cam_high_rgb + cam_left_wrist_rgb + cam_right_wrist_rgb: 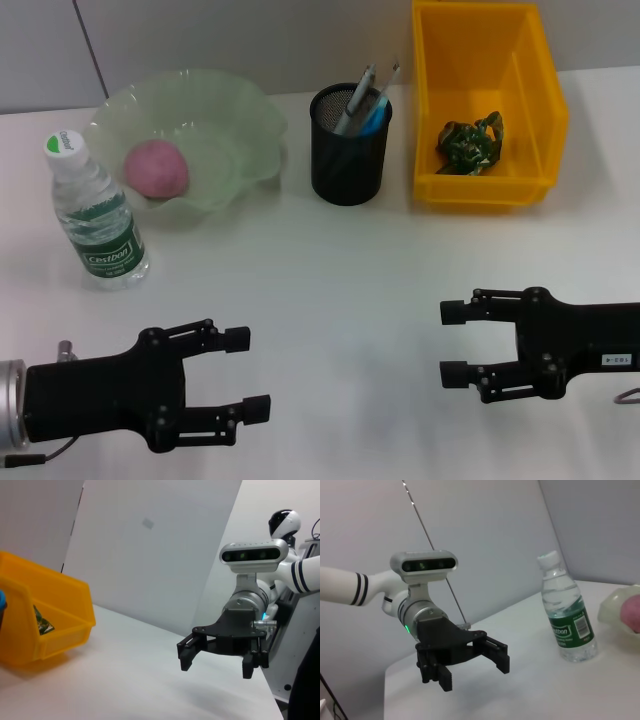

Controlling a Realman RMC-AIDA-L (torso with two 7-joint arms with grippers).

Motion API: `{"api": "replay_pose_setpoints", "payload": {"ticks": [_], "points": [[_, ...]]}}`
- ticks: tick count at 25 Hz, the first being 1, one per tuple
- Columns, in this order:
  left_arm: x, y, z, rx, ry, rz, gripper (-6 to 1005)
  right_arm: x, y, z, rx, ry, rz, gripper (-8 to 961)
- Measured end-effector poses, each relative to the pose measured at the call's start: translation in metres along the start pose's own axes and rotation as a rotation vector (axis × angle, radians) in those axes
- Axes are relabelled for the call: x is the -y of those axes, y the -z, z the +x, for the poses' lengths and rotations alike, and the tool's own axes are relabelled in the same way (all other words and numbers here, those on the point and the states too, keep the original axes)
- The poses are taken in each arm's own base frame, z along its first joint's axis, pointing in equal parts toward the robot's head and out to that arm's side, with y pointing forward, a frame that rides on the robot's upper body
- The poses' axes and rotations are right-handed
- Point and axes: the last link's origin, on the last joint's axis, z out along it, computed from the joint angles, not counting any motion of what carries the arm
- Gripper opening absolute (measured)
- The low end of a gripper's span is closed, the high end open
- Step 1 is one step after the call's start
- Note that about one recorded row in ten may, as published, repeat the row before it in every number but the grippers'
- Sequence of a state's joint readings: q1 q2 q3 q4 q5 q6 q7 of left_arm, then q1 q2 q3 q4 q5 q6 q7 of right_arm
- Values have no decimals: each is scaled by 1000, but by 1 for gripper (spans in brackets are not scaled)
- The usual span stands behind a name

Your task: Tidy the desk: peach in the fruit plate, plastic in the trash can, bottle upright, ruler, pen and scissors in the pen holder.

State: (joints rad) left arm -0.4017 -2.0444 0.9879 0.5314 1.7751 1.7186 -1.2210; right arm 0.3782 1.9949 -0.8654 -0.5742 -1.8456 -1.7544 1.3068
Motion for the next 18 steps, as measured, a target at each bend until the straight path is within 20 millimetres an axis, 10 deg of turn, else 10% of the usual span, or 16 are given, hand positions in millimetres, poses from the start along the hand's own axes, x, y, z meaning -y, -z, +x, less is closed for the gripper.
{"api": "replay_pose_setpoints", "payload": {"ticks": [18], "points": [[2,1,1,1,-33,14,841,4,-8,-4,5,48,10,813]]}}
